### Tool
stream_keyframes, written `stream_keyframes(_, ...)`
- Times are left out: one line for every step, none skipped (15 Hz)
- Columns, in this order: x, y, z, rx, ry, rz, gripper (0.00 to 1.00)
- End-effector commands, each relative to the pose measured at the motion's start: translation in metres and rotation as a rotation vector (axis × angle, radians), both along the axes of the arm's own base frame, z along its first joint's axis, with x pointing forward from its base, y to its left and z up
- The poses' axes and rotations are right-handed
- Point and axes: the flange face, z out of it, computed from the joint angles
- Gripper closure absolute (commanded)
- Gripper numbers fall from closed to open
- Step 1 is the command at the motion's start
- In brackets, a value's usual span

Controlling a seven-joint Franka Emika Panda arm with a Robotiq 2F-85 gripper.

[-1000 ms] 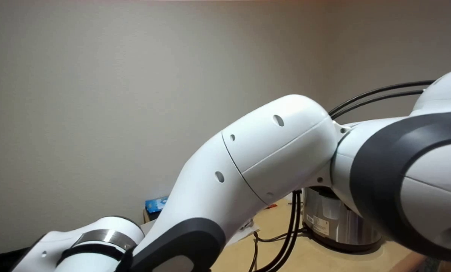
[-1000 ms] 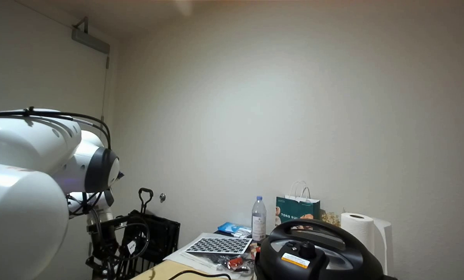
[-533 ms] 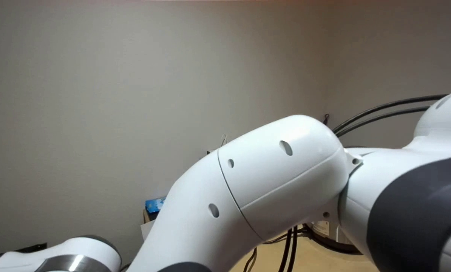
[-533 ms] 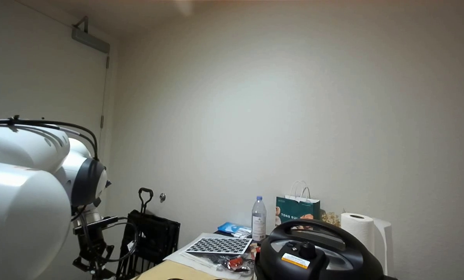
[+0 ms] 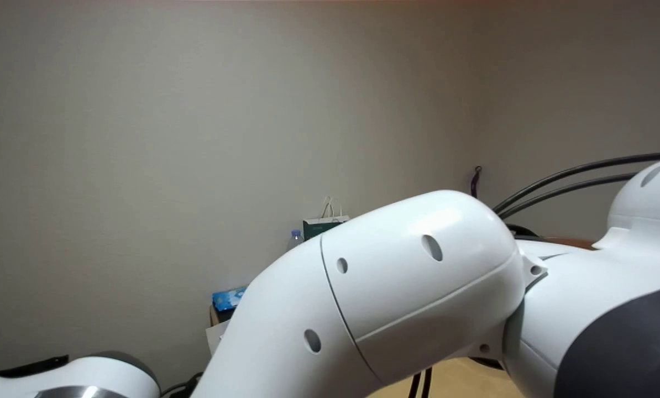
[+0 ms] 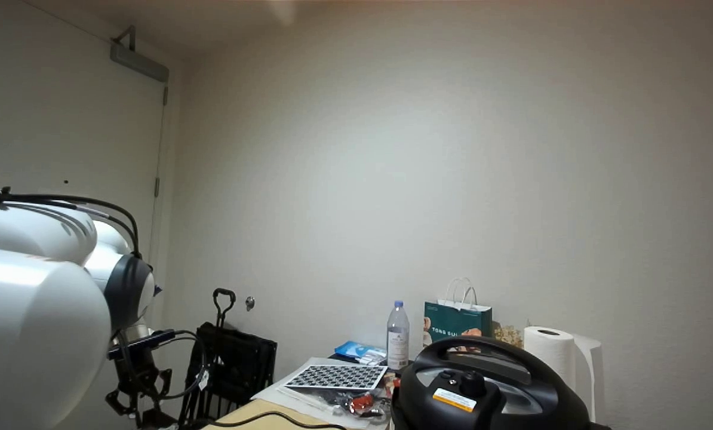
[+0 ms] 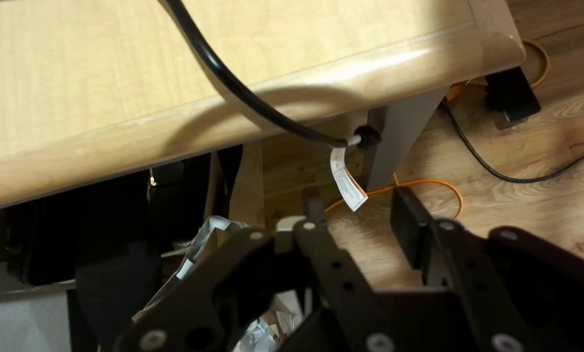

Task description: Pick up the cable and put it straight on the table

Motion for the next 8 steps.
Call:
stream_keyframes(0.009,0.003,0.019,0.037,-0.043,-0.026,0.23)
stream_keyframes(0.01,0.006,0.028,0.047,-0.059,-0.031,0.18)
stream_keyframes(0.011,0.009,0.035,0.059,-0.069,-0.037,0.13)
stream_keyframes(0.01,0.014,0.051,0.07,-0.085,-0.059,0.06)
stream_keyframes(0.01,0.017,0.059,0.078,-0.1,-0.065,0.03)
stream_keyframes(0.008,0.021,0.072,0.084,-0.119,-0.079,0.01)
stream_keyframes(0.007,0.025,0.082,0.088,-0.143,-0.084,0.0)
stream_keyframes(0.006,0.027,0.09,0.077,-0.185,-0.101,0.0)
